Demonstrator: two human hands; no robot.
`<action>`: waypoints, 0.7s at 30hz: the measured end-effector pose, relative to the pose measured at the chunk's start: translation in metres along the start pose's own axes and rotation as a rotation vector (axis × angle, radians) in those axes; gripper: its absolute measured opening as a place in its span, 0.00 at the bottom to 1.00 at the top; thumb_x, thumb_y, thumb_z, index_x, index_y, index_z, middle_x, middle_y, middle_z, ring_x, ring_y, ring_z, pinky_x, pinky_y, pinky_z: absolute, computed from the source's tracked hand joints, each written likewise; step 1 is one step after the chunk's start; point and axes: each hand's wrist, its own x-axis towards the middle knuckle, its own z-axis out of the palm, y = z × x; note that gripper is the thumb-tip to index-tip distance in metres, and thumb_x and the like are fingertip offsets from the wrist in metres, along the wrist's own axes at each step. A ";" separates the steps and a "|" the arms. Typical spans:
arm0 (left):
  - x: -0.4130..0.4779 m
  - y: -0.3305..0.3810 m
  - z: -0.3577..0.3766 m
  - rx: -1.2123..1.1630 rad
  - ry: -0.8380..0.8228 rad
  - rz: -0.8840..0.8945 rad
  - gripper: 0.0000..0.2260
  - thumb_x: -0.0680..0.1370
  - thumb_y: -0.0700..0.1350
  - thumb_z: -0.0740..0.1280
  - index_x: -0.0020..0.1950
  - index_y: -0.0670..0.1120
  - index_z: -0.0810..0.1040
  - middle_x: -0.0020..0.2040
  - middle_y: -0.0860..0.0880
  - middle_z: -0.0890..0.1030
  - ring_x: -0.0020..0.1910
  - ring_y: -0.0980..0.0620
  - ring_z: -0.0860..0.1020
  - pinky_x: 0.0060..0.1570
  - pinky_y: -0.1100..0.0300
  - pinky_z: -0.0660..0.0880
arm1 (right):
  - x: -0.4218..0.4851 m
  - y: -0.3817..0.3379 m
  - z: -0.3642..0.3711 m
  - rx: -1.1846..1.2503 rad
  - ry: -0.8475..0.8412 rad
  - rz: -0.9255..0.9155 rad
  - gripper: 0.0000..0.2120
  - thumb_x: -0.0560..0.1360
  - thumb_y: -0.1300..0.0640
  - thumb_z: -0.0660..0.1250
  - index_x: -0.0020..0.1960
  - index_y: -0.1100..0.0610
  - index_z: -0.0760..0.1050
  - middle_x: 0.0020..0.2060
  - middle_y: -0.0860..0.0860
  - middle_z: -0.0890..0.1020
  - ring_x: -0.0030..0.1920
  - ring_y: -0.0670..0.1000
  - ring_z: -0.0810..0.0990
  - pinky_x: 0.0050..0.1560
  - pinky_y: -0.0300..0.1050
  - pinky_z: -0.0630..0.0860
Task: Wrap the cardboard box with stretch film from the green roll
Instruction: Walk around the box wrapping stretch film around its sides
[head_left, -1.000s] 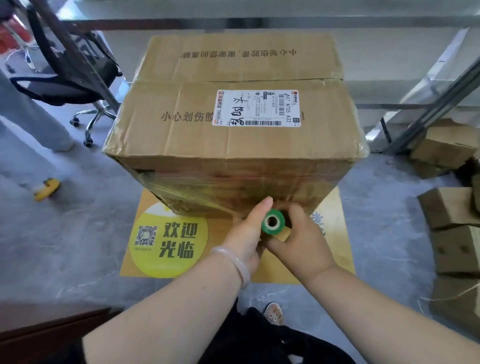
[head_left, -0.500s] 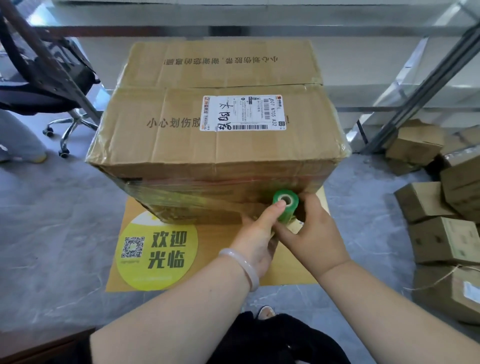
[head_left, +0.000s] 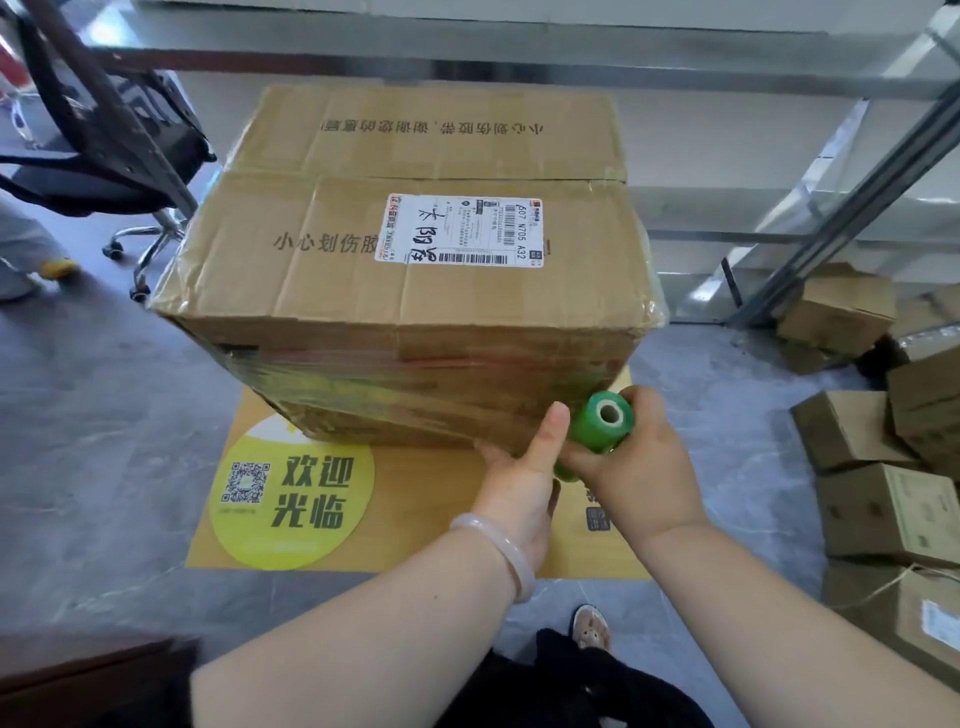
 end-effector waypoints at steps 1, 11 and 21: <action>-0.007 -0.004 0.007 0.019 -0.025 -0.015 0.73 0.41 0.70 0.81 0.81 0.54 0.52 0.72 0.49 0.75 0.70 0.51 0.74 0.74 0.51 0.67 | 0.002 -0.001 -0.004 -0.046 -0.015 -0.022 0.27 0.61 0.37 0.74 0.46 0.48 0.62 0.35 0.46 0.78 0.37 0.54 0.79 0.35 0.51 0.76; 0.000 -0.021 0.050 -0.109 0.078 -0.010 0.29 0.68 0.53 0.77 0.67 0.46 0.76 0.57 0.44 0.85 0.48 0.53 0.85 0.42 0.61 0.79 | 0.018 0.018 -0.025 0.036 -0.224 -0.210 0.19 0.66 0.44 0.72 0.49 0.46 0.65 0.44 0.45 0.77 0.44 0.48 0.79 0.39 0.49 0.76; -0.007 -0.037 0.071 -0.347 0.246 0.069 0.31 0.66 0.60 0.77 0.64 0.46 0.79 0.55 0.46 0.86 0.50 0.52 0.86 0.45 0.59 0.79 | 0.025 0.032 -0.036 0.177 -0.362 -0.366 0.22 0.65 0.40 0.67 0.56 0.41 0.65 0.49 0.47 0.79 0.49 0.45 0.79 0.48 0.50 0.79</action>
